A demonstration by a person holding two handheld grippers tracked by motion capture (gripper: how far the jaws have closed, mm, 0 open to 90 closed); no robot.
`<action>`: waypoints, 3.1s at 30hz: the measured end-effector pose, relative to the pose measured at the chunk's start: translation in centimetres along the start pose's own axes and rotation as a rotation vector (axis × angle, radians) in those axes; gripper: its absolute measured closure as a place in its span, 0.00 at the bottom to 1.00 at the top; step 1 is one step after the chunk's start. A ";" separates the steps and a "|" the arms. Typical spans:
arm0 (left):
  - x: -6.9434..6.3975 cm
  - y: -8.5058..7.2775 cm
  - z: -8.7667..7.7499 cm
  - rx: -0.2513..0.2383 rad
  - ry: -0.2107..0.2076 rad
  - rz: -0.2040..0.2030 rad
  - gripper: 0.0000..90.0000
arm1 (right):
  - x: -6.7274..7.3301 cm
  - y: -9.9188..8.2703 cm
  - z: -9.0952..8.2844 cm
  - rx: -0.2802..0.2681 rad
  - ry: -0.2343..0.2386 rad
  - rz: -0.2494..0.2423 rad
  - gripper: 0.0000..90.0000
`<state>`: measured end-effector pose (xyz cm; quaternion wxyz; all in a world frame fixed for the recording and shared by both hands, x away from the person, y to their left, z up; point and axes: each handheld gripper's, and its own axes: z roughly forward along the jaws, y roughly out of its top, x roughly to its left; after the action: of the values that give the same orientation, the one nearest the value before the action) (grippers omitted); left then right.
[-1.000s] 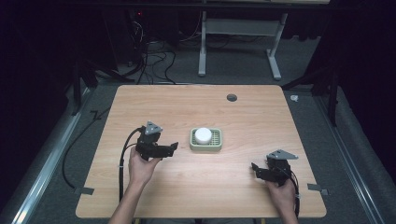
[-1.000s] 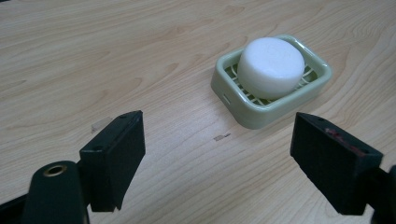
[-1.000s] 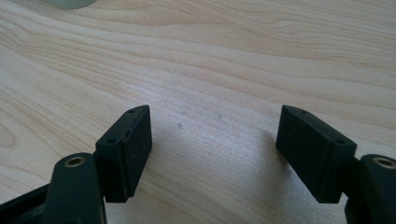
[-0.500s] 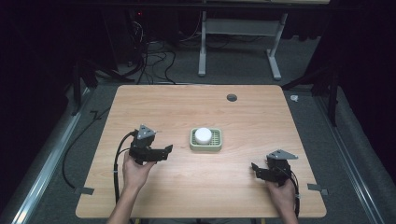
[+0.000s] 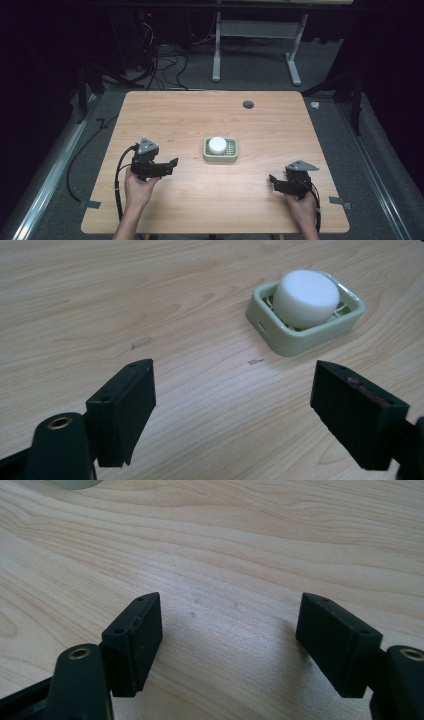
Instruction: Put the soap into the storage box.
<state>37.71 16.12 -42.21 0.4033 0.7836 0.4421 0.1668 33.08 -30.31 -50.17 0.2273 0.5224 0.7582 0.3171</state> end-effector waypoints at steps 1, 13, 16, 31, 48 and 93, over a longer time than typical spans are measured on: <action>0.0 -0.1 0.0 0.000 0.000 -0.002 0.21 | 0.0 0.0 0.0 0.000 0.000 0.000 0.30; 0.6 -1.5 -0.7 -0.018 0.007 -0.039 0.21 | 0.0 0.0 0.0 -0.001 0.000 -0.001 0.30; 0.6 -1.8 -0.8 -0.016 0.015 -0.039 0.21 | 0.0 0.0 0.0 -0.001 -0.001 -0.002 0.30; 0.8 -2.9 -0.7 -0.006 0.015 -0.058 0.21 | 0.0 0.0 0.0 -0.001 -0.001 -0.002 0.30; 0.9 -4.7 0.0 0.024 0.028 -0.080 0.21 | 0.0 0.0 0.0 -0.001 -0.001 -0.003 0.30; -0.4 -7.3 3.8 0.127 0.111 0.024 0.21 | 0.0 0.0 0.0 0.000 -0.001 -0.002 0.30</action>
<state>35.81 16.01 -50.23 0.3256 0.8024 0.4641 0.1864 33.08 -30.30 -50.17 0.2281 0.5217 0.7586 0.3167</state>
